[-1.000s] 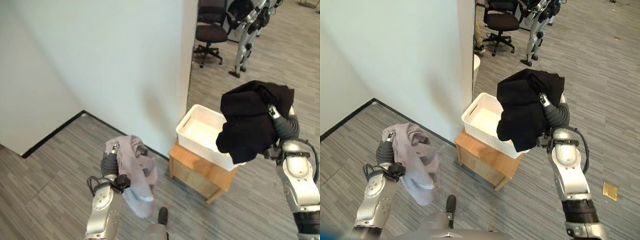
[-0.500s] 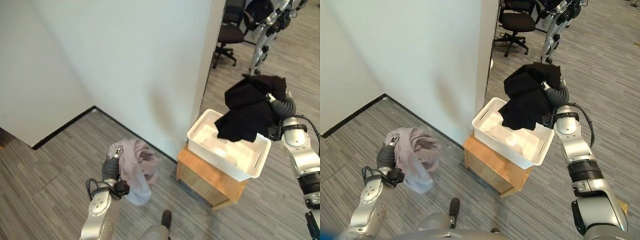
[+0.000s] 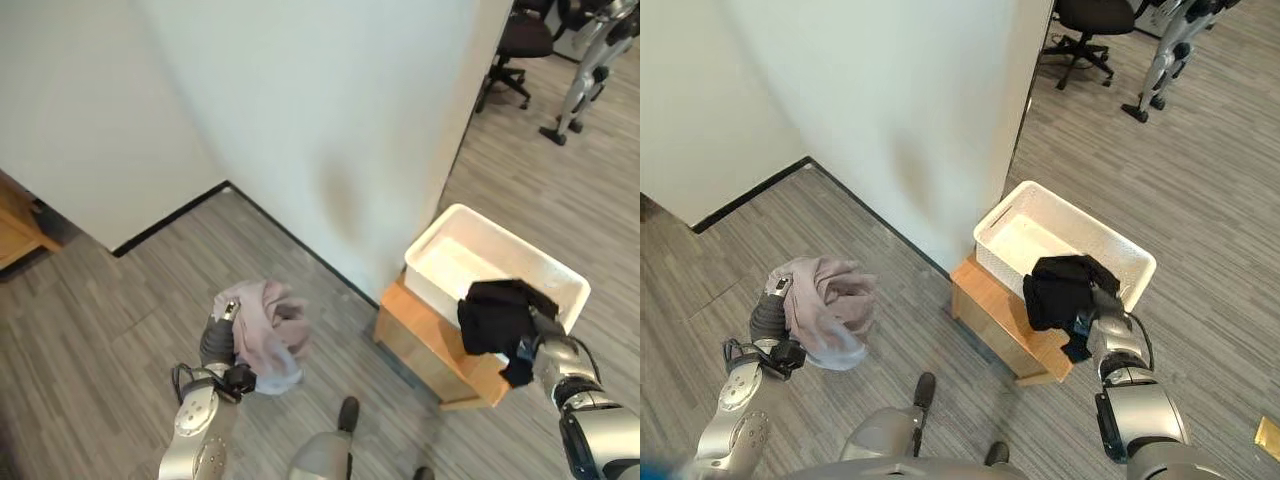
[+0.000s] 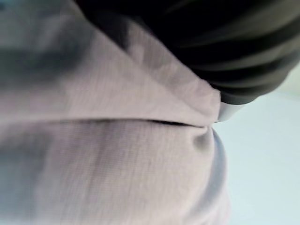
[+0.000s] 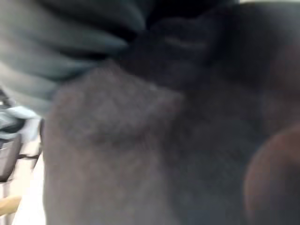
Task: Pick up bed clothes into laundry basket.
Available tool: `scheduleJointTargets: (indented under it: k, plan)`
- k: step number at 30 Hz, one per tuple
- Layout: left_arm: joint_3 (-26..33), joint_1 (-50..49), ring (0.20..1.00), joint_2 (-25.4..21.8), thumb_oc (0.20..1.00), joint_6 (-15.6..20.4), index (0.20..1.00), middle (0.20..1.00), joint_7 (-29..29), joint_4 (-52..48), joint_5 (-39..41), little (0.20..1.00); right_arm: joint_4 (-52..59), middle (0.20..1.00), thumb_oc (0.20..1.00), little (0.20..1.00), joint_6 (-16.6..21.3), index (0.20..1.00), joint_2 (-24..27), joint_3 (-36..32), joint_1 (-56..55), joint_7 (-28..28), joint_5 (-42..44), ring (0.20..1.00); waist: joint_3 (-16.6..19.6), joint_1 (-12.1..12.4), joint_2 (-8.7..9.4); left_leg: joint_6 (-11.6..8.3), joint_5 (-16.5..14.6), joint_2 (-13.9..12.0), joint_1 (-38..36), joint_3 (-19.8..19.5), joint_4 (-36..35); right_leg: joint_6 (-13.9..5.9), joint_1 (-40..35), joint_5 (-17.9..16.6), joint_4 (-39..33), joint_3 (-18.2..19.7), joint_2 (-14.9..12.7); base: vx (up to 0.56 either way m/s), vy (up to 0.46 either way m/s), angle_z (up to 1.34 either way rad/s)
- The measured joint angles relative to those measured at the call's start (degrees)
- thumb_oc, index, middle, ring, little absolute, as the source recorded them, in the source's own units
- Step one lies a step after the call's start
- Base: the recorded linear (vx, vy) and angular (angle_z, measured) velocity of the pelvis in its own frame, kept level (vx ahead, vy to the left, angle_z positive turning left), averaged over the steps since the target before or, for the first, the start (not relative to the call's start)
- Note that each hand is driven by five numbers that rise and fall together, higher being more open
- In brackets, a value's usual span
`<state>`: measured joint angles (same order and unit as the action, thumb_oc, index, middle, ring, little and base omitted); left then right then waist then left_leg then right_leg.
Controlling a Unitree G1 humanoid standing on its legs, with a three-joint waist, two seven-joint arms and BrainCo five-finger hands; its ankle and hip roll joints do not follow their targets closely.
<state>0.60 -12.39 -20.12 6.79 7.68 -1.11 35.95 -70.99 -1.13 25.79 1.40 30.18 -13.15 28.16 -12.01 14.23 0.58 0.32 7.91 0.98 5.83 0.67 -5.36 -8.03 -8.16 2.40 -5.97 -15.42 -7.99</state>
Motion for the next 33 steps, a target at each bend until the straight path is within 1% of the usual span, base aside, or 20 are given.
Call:
scheduleJointTargets:
  k: [3,4,6,8,12,14,19,20,25,26,27,32,33]
  plan:
    - [-0.1,-0.1,0.2,-0.4,0.2,-0.1,0.2,0.2,0.0,0.0,0.0,0.2,-4.4,0.2,0.2,0.2,-0.3,0.2,3.5,0.0,4.2,1.2,0.0,0.2,-0.2,0.1,-0.57,0.07,0.1,0.2,0.0,-0.3,0.0,-0.02,-0.2,0.0,0.0,-0.4,0.0,0.0,0.034,0.04]
    - [-0.4,0.0,0.2,-0.4,0.2,-0.3,0.2,0.2,0.0,0.0,0.0,0.2,-5.7,0.2,0.2,0.2,-1.1,0.2,4.8,0.1,6.2,1.3,0.0,0.2,-0.3,0.0,-0.89,0.13,0.1,0.2,0.0,-0.5,0.0,-0.03,-0.3,0.0,0.0,-0.6,-0.1,0.0,0.024,0.09]
    - [-0.7,0.1,0.2,-0.3,0.2,-0.4,0.2,0.2,0.0,0.0,0.0,0.2,-5.4,0.2,0.2,0.2,-1.3,0.2,6.4,1.5,7.8,1.1,-0.1,0.2,-0.4,0.0,-1.12,0.14,0.1,0.4,0.0,-0.7,0.0,-0.06,-0.3,0.1,0.0,-0.9,-0.1,0.0,0.022,0.07]
    - [-1.0,0.4,0.2,-0.4,0.2,-0.7,0.2,0.2,0.5,0.0,0.0,0.2,-3.3,0.2,0.2,0.2,-1.9,0.2,6.7,3.2,11.7,1.2,0.0,0.2,-0.4,-0.6,-1.15,0.13,0.1,0.3,0.0,-0.8,0.0,-0.07,-0.2,0.1,0.0,-0.8,-0.1,0.0,0.0,0.0]
    - [-3.2,1.7,0.2,-0.4,0.2,-0.7,0.2,0.2,0.6,0.0,0.0,0.2,-3.0,0.2,0.2,0.2,-1.8,0.2,7.5,4.2,18.9,1.2,0.0,0.2,-0.4,-0.6,-1.26,0.09,0.1,0.2,-0.1,-0.8,0.0,-0.07,-0.3,0.1,0.0,-0.9,-0.1,0.0,0.0,0.0]
    - [-3.9,1.8,0.2,-0.4,0.2,-0.7,0.2,0.2,0.6,0.0,0.0,0.2,-4.2,0.2,0.2,0.2,-2.0,0.2,8.1,5.9,22.1,1.1,-0.1,0.2,-0.4,-0.2,-1.3,0.1,0.1,0.3,0.0,-0.9,0.0,-0.07,-0.3,0.1,0.0,-1.0,-0.1,0.0,0.0,0.0]
    - [-4.8,2.4,0.2,-0.6,0.2,-0.8,0.2,0.2,0.6,0.0,0.0,0.2,-4.2,0.2,0.2,0.2,-2.0,0.2,8.8,8.8,25.1,1.2,-0.6,0.2,-0.4,0.1,-1.3,0.1,0.1,0.3,0.0,-1.1,0.0,-0.09,-0.4,0.1,0.0,-1.3,-0.1,0.0,0.0,0.0]
    - [-4.8,2.5,0.2,-0.6,0.2,-0.8,0.2,0.2,0.6,0.0,0.0,0.2,-4.5,0.2,0.2,0.2,-2.0,0.2,8.8,10.5,25.9,1.2,-1.3,0.2,-0.5,0.1,-1.3,0.1,0.1,0.3,0.0,-1.1,0.0,-0.1,-0.3,0.1,0.0,-1.3,-0.1,0.0,0.0,0.0]
    - [-4.8,2.5,0.2,-0.7,0.2,-0.8,0.2,0.2,0.6,0.0,0.0,0.2,-6.0,0.2,0.2,0.2,-2.1,0.2,8.8,10.5,26.2,1.2,-1.7,0.2,-0.4,0.1,-1.31,0.08,0.1,0.3,0.4,-1.2,0.0,-0.12,0.0,0.1,0.0,-1.4,-0.1,0.0,0.0,0.01]
    - [-4.8,2.5,0.2,-0.7,0.2,-0.8,0.2,0.2,0.6,0.0,0.0,0.2,-7.2,0.507,0.507,0.507,-2.4,0.507,8.9,10.9,26.2,1.2,-3.6,0.507,-0.4,0.1,-1.31,0.05,0.2,0.3,0.8,-1.3,0.0,-0.12,0.4,0.1,0.0,-1.5,-0.1,0.0,0.0,0.0]
    - [-4.8,2.6,0.2,-0.8,0.2,-0.8,0.2,0.2,0.6,0.0,0.0,0.2,-7.8,1.0,1.0,1.0,-2.6,1.0,8.9,12.1,26.2,1.8,-4.5,1.0,-0.4,0.1,-1.31,0.06,0.2,0.3,1.1,-1.3,0.0,-0.12,0.7,0.1,0.0,-1.5,0.0,0.0,0.0,0.0]
    - [-4.8,3.9,0.2,-0.9,0.2,-0.8,0.2,0.2,0.4,0.8,0.0,0.2,-9.2,1.0,1.0,1.0,-4.5,1.0,9.1,15.4,26.2,6.3,-8.6,1.0,-0.4,0.0,-1.3,0.09,0.3,0.4,1.2,-1.3,0.0,-0.12,0.8,0.1,0.0,-1.5,-0.1,0.0,0.0,0.0]
    - [-4.8,4.3,0.2,-0.9,0.2,-0.8,0.2,0.2,0.3,0.9,0.0,0.2,-10.0,1.0,1.0,1.0,-4.7,1.0,9.2,15.6,26.3,6.4,-10.4,1.0,-0.4,0.1,-1.3,0.09,0.3,0.3,1.2,-1.3,0.0,-0.12,0.8,0.1,0.1,-1.5,0.0,0.0,0.0,0.0]
